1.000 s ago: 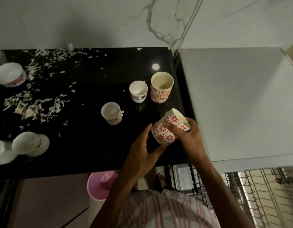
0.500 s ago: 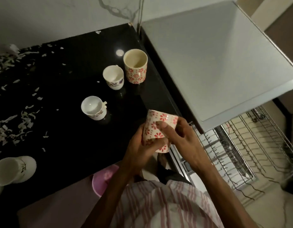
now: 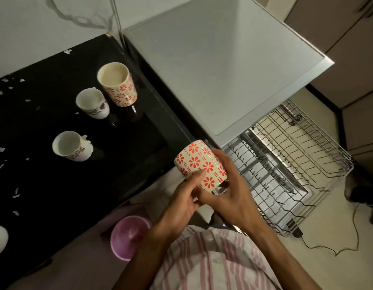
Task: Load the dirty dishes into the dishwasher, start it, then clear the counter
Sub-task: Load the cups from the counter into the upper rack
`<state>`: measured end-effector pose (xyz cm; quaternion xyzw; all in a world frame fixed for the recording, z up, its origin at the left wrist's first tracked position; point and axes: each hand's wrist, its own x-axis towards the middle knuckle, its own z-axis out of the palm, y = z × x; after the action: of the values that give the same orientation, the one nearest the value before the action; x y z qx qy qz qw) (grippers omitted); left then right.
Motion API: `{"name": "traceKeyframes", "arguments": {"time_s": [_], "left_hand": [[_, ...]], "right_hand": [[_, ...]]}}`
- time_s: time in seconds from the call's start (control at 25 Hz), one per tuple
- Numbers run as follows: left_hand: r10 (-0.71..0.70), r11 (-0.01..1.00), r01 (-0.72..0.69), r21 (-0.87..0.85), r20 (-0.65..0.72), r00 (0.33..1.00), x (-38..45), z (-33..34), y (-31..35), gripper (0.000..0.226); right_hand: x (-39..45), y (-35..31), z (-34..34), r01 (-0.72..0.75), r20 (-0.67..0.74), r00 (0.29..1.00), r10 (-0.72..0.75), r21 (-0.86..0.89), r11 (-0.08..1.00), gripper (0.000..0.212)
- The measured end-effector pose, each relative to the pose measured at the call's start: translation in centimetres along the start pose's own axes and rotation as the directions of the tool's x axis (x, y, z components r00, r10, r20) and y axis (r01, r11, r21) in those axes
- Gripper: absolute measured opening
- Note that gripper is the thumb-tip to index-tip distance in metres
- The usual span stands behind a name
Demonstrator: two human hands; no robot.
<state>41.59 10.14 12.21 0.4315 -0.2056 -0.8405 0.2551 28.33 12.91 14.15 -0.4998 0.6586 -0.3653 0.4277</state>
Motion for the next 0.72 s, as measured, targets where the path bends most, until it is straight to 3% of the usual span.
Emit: {"name": "traceKeyframes", "arguments": {"time_s": [0.12, 0.24, 0.4, 0.52, 0.72], "left_hand": [[0.017, 0.993, -0.007, 0.114, -0.087, 0.996, 1.4, 3.0, -1.1, 0.049], [-0.023, 0.994, 0.040, 0.102, -0.165, 0.986, 2.9, 5.3, -2.6, 0.047], [-0.109, 0.991, 0.088, -0.099, -0.232, 0.967, 5.0, 9.1, -5.7, 0.059], [-0.159, 0.958, 0.086, -0.274, -0.256, 0.954, 6.5, 11.2, -7.8, 0.058], [-0.197, 0.919, 0.089, -0.385, -0.251, 0.948, 8.8, 13.3, -10.4, 0.057]], "right_hand": [[-0.8, 2.1, -4.7, 0.021, 0.059, 0.998, -0.018, -0.050, 0.999, 0.086], [-1.5, 4.0, -8.5, 0.047, 0.148, 0.989, -0.024, -0.154, 0.987, 0.087], [-2.6, 6.8, -12.6, 0.004, 0.076, 0.997, 0.003, -0.092, 0.996, 0.079], [-2.9, 8.3, -14.4, -0.012, -0.035, 0.999, 0.007, -0.144, 0.989, 0.081], [-1.4, 9.9, -17.0, -0.074, -0.011, 0.997, 0.073, -0.226, 0.971, 0.082]]}}
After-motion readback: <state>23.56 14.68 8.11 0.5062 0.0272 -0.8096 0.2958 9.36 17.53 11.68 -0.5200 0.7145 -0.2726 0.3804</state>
